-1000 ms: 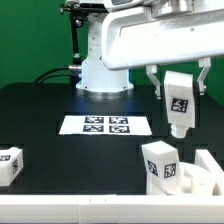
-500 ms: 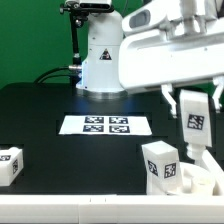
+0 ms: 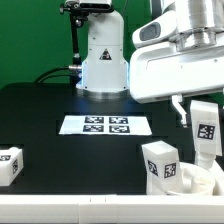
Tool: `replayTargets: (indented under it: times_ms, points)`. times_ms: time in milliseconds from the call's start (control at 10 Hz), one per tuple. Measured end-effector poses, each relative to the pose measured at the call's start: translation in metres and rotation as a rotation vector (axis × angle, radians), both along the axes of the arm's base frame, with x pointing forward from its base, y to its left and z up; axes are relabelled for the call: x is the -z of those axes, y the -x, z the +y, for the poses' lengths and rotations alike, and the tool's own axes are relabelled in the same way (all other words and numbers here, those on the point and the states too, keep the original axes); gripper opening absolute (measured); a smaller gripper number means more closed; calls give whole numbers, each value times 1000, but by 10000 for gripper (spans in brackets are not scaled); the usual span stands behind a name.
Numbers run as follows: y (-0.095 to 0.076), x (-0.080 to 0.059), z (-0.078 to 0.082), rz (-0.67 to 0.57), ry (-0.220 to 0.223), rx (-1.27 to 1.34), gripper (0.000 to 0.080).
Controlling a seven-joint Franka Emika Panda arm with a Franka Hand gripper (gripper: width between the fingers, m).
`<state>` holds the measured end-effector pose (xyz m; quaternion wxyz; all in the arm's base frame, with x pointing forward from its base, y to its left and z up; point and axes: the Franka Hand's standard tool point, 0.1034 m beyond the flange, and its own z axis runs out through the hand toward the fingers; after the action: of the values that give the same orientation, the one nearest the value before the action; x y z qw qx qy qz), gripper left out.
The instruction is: Assemble stool
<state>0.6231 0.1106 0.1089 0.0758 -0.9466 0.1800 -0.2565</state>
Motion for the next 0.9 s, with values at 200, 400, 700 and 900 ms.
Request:
replayTargets:
  times_ms: [200,400,700,900]
  points:
    - [1,9,-2,10,6,2,321]
    - [5,17,3,22,9,-7,321]
    - [5,22,4,12,16,-10,321]
    - [8,30,4,19,21,-12,321]
